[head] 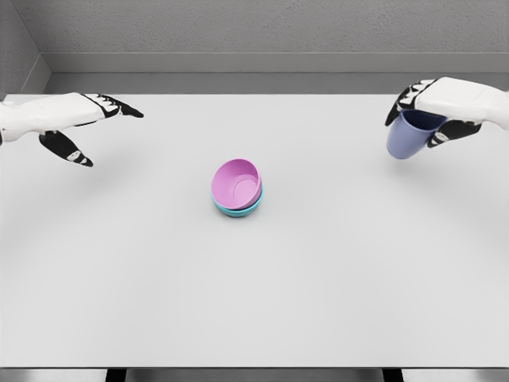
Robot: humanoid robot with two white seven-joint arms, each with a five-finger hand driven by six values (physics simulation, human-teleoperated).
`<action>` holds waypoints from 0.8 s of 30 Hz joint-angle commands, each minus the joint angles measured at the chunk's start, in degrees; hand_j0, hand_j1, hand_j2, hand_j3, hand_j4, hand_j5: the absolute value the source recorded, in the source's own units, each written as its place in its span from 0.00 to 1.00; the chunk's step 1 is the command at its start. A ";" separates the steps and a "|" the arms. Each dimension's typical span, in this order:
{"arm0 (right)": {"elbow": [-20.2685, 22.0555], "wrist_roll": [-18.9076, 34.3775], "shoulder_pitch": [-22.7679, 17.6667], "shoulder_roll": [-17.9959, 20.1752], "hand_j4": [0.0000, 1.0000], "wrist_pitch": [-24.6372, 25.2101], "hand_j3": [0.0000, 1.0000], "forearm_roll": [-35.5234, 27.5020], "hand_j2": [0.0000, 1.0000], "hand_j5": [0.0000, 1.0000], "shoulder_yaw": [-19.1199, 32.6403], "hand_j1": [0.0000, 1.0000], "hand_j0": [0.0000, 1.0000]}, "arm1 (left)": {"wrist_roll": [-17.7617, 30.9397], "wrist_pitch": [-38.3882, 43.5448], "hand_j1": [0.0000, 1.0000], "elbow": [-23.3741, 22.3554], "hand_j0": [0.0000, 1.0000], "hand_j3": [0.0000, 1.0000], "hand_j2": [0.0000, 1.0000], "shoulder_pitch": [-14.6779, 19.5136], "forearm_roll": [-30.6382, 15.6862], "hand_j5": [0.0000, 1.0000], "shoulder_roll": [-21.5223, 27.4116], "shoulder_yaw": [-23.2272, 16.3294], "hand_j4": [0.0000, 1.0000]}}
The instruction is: Stacking bowl and cup with both arms
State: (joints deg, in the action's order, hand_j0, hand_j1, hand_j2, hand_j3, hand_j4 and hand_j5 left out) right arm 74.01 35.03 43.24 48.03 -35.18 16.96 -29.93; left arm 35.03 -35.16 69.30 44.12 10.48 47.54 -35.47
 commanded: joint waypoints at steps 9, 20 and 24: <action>1.48 -0.03 1.23 -0.92 0.59 0.18 0.59 -0.52 0.59 0.59 -0.31 0.59 0.59 | -0.03 0.16 1.00 -0.04 1.00 1.00 1.00 0.00 -0.38 1.00 0.10 0.05 1.00; 2.27 -0.03 4.04 -3.21 0.59 0.18 0.59 -0.79 0.59 0.59 -2.15 0.59 0.59 | -0.03 0.16 1.00 -0.04 1.00 1.00 1.00 0.00 -0.38 1.00 0.10 0.05 1.00; 2.98 -0.03 5.45 -5.40 0.59 0.18 0.59 -0.79 0.59 0.59 -4.79 0.59 0.59 | -0.03 0.16 1.00 0.05 1.00 1.00 1.00 0.00 -0.38 1.00 0.01 0.05 1.00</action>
State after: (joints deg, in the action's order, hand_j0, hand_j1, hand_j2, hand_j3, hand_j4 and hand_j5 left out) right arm 76.71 35.04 48.78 43.55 -35.17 16.50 -33.49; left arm 35.03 -35.16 69.29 44.12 10.49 47.51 -35.46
